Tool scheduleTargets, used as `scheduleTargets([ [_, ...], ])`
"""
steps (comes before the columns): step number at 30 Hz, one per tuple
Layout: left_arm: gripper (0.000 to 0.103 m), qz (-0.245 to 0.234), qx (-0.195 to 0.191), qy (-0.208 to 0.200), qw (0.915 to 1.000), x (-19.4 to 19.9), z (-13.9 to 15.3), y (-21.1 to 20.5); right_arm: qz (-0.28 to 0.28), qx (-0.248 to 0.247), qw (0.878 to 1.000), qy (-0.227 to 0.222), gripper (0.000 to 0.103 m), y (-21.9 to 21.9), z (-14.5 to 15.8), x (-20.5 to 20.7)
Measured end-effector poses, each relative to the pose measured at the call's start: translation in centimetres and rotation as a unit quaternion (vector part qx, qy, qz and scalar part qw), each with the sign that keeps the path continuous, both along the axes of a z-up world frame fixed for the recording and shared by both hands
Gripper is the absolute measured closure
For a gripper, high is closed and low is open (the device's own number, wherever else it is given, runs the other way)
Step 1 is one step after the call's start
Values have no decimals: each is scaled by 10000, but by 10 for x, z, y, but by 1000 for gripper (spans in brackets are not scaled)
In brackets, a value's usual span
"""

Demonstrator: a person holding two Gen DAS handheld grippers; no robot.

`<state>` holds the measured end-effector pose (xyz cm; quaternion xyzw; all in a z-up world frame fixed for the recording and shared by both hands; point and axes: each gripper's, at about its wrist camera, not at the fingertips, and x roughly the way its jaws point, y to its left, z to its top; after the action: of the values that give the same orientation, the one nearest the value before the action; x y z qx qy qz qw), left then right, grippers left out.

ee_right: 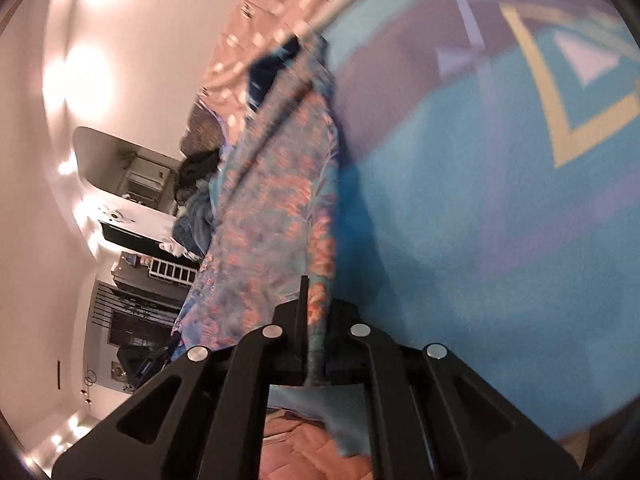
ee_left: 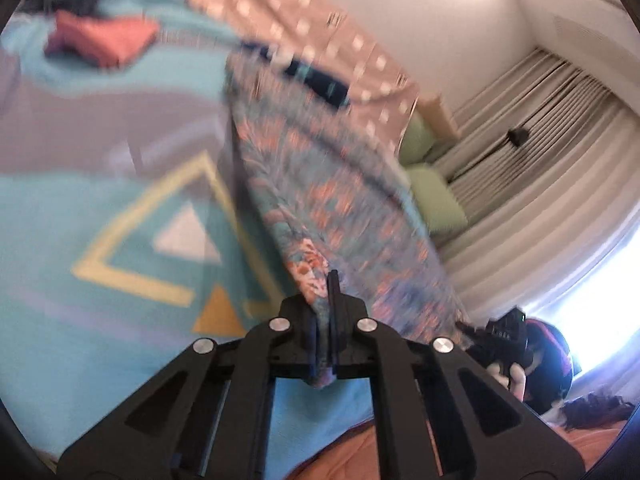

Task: Fold small clothes

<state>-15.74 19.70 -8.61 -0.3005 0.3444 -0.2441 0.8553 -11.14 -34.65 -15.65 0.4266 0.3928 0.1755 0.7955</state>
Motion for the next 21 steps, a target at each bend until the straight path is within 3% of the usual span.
scheduleTargets([
  [3, 99, 174, 20, -297, 9994, -13, 23, 16, -23, -294, 9990, -340, 98, -2, 24, -10],
  [6, 99, 217, 118, -319, 9992, -15, 25, 19, -42, -667, 9973, -320, 98, 4, 28, -10],
  [11, 99, 414, 121, -23, 9991, -16, 5, 33, -65, -1128, 9936, -59, 93, 5, 19, -12],
  [14, 99, 480, 165, 369, 9980, -11, -16, 40, -309, -1527, 9877, 121, 80, -8, 14, -22],
  [18, 97, 480, 153, 755, 9959, -11, -42, 40, -373, -1468, 9879, 324, 80, -24, 3, -30],
  [20, 81, 444, 130, 825, 9955, -12, -45, 39, -254, -1415, 9888, 404, 80, -25, -5, -31],
  [21, 67, 443, 192, 844, 9953, -13, -45, 37, -153, -1353, 9898, 425, 80, -23, -9, -31],
])
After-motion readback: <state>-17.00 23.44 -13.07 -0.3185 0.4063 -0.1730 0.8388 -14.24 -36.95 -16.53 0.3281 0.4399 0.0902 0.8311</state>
